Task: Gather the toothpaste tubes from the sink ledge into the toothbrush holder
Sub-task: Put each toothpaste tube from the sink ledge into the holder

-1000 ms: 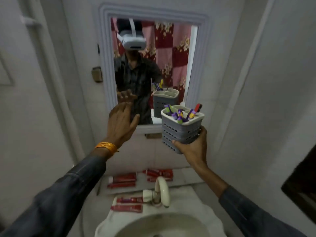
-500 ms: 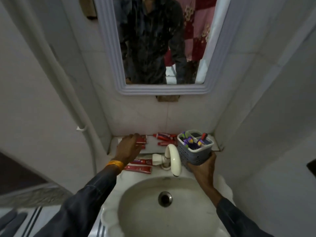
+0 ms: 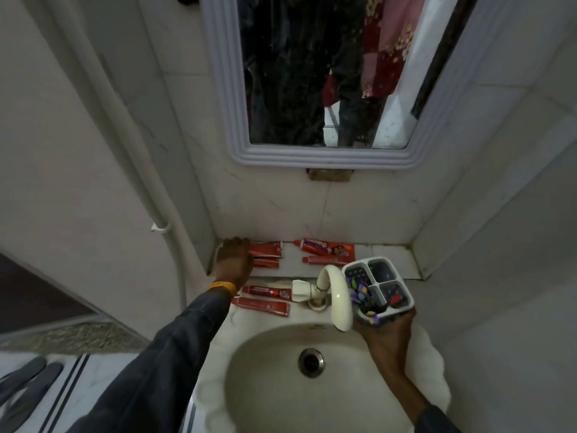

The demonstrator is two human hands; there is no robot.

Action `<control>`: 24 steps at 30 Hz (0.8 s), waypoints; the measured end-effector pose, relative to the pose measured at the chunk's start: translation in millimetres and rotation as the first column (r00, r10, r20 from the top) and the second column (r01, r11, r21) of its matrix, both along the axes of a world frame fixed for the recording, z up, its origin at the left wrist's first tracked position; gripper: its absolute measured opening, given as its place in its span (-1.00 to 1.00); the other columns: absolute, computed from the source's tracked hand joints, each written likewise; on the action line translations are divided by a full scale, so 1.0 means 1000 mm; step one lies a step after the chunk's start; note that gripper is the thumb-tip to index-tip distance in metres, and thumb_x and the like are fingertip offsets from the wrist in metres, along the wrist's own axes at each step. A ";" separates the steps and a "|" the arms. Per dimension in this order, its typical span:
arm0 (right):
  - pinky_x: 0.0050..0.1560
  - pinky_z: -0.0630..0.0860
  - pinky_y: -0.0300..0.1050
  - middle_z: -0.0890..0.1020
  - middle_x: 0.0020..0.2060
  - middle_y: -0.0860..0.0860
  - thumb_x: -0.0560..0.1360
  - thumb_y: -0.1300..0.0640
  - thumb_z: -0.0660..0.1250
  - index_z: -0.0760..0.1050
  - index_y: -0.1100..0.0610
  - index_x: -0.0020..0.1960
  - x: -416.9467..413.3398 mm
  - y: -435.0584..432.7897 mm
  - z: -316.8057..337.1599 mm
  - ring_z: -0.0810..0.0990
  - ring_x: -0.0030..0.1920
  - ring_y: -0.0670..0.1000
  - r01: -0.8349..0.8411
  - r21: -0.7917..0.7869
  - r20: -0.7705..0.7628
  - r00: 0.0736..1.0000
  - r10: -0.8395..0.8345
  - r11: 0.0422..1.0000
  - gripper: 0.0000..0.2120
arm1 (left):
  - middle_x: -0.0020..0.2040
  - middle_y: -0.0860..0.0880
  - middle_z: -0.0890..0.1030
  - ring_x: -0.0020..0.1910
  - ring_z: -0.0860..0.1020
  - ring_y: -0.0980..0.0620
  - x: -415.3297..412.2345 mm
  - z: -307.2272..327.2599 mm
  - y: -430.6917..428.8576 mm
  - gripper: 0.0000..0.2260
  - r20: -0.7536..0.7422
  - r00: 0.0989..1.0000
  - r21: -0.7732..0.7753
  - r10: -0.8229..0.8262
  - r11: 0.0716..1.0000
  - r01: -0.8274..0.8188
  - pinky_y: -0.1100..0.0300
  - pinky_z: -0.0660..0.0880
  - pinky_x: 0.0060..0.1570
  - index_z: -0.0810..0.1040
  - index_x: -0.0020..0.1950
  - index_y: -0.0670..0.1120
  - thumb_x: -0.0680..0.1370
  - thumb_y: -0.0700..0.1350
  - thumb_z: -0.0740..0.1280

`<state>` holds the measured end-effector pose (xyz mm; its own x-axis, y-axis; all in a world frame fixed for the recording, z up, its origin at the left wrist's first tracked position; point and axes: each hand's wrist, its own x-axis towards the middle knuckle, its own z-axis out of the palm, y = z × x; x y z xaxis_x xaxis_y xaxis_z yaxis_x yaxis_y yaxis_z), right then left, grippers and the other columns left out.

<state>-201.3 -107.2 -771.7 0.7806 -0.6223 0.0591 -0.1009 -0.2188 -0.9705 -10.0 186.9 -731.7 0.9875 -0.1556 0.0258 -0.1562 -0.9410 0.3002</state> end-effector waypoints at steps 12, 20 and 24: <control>0.22 0.67 0.17 0.65 0.30 0.20 0.06 0.14 0.83 0.33 0.01 0.41 -0.007 0.007 -0.003 0.69 0.26 0.20 0.112 -0.016 0.041 0.993 -0.112 0.994 0.06 | 0.21 -0.19 0.57 0.23 0.49 -0.21 0.058 0.000 -0.020 -0.74 -0.104 0.980 0.327 -0.172 0.924 0.197 -0.04 0.48 0.19 0.57 0.23 -0.17 0.60 -0.10 0.24; 0.14 0.54 -0.52 0.59 0.36 0.26 0.11 0.34 0.79 0.29 0.23 0.50 -0.007 0.002 -0.009 0.63 0.34 0.25 0.016 -0.012 0.073 0.997 -0.015 1.000 0.09 | -0.11 -0.02 0.60 -0.17 0.60 -0.06 0.026 0.075 -0.060 -0.79 0.090 0.994 -0.260 -0.055 0.963 0.077 0.10 0.57 -0.13 0.61 -0.05 -0.09 0.42 0.01 0.45; 0.16 0.57 -0.45 0.59 0.37 0.18 0.06 0.15 0.80 0.29 0.03 0.46 -0.006 0.004 -0.006 0.66 0.29 0.04 0.015 0.004 0.121 0.993 -0.015 1.000 0.10 | -0.21 0.04 0.71 -0.22 0.68 0.10 -0.004 0.112 -0.100 -0.76 -0.029 0.967 -0.654 -0.254 0.736 0.173 0.13 0.66 -0.15 0.66 -0.15 -0.01 0.26 0.00 0.59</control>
